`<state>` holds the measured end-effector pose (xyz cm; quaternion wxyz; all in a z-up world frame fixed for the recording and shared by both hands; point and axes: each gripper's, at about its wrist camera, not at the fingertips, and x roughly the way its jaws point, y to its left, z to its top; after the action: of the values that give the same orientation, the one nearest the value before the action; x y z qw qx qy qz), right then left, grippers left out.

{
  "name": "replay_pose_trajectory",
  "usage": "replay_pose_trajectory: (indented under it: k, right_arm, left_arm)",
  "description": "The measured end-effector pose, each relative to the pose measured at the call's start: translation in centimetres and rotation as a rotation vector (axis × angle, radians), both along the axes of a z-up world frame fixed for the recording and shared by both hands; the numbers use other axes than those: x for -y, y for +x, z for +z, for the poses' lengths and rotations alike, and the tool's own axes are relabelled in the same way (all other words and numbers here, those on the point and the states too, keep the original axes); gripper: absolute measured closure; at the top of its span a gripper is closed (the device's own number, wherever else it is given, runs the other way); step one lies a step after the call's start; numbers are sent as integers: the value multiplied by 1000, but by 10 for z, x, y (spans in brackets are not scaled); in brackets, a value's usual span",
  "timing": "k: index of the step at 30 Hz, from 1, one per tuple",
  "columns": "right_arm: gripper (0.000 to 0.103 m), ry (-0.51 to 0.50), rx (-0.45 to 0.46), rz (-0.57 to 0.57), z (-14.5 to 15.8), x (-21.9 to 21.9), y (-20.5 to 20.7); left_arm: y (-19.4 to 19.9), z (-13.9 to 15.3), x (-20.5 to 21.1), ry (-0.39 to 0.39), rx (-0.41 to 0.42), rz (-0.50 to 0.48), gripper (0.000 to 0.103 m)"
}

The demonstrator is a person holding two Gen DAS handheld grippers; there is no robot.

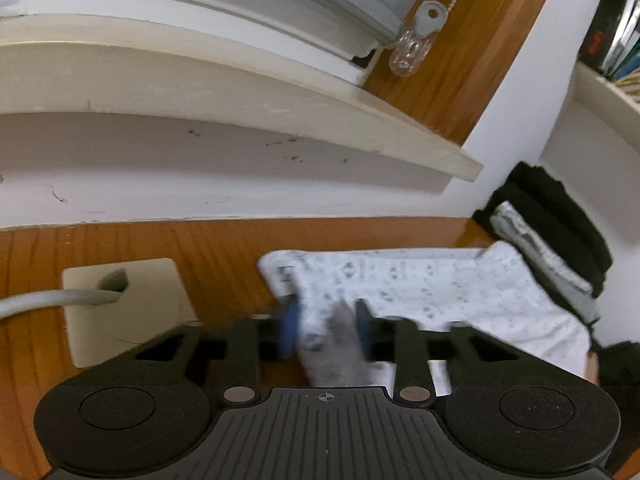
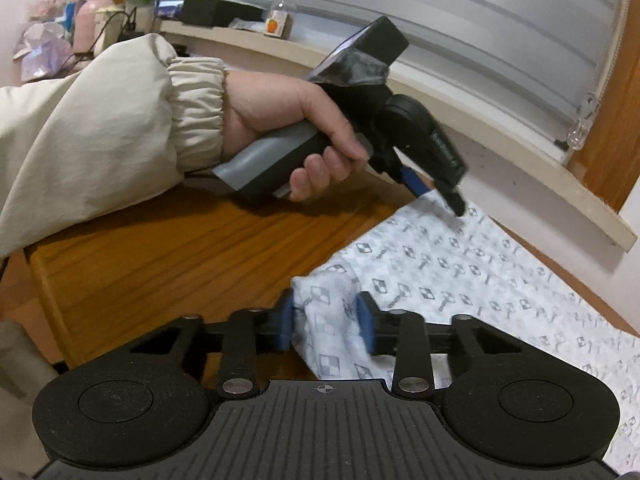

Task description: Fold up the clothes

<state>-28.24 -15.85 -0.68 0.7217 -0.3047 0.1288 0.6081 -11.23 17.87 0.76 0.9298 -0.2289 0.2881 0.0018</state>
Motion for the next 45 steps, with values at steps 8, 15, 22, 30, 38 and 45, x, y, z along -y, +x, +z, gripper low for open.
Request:
replay_pose_trajectory:
  k: [8, 15, 22, 30, 38, 45]
  right_arm:
    - [89, 107, 33, -11, 15, 18, 10]
    - [91, 287, 58, -136, 57, 71, 59]
    - [91, 437, 51, -354, 95, 164, 141]
    - [90, 511, -26, -576, 71, 259, 235]
    - [55, 450, -121, -788, 6, 284, 290]
    - [48, 481, -176, -626, 4, 258, 269]
  left_arm:
    - [-5, 28, 12, 62, 37, -7, 98]
    - [34, 102, 71, 95, 165, -21, 98]
    - [152, 145, 182, 160, 167, -142, 98]
    - [278, 108, 290, 177, 42, -253, 89]
    - [261, 77, 261, 275, 47, -240, 73]
    - [208, 48, 239, 347, 63, -317, 72]
